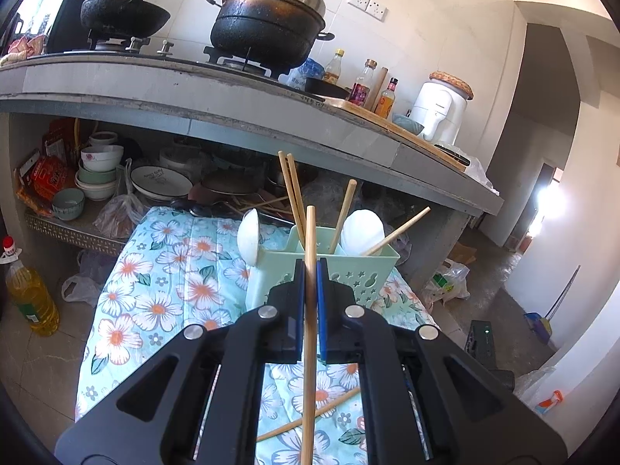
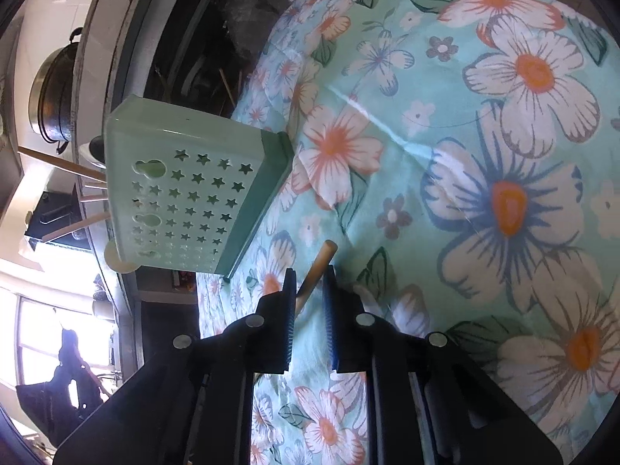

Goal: Organize utensils

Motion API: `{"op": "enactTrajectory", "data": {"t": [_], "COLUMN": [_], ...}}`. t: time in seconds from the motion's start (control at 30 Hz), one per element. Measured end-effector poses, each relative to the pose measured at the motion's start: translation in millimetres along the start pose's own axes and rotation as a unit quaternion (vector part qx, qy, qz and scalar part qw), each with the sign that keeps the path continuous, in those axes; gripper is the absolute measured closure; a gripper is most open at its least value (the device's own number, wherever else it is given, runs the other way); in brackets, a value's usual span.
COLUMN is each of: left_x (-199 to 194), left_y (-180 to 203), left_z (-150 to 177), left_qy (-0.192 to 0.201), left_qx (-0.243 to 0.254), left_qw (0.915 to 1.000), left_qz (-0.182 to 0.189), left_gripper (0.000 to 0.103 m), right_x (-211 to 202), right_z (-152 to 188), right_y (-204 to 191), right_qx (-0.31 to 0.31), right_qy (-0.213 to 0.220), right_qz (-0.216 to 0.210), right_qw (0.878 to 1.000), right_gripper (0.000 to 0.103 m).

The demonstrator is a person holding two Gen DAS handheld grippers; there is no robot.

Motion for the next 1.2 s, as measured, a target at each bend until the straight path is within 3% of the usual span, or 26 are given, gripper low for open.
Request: {"op": "enactTrajectory", "data": {"t": [0.3, 0.53, 0.87, 1.03, 1.2], "left_x": [6, 10, 14, 16, 24], "left_y": [3, 12, 17, 25, 38], "left_z": [-3, -1, -1, -19, -54], "left_qy": [-0.004, -0.008, -0.016, 0.012, 0.075], "left_qx": [-0.029, -0.022, -0.005, 0.008, 0.013], "left_qw": [0.9996, 0.9997, 0.9999, 0.9999, 0.9971], "left_qz": [0.002, 0.000, -0.004, -0.002, 0.010], "left_gripper": [0.099, 0.099, 0.099, 0.099, 0.099], "right_x": [-55, -93, -116, -125, -133], "right_z": [-10, -23, -30, -32, -36], "right_y": [-23, -41, -49, -58, -66], "right_qx": [-0.065, -0.111, -0.132, -0.152, -0.169], "right_qy": [0.065, 0.115, 0.140, 0.151, 0.162], "right_qz": [-0.033, -0.055, -0.064, -0.068, -0.073], "right_qw": [0.995, 0.986, 0.979, 0.974, 0.970], "right_gripper": [0.092, 0.094, 0.095, 0.096, 0.096]}}
Point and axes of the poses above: each gripper's, at about its wrist camera, not at the fingertips, and x roughly the way its jaws point, y to its right, z to its underside, the point moved 2 cm from there along x, roughly the way its jaws point, and after that the axes turned 14 degrees about y, right-handed, at the moved point
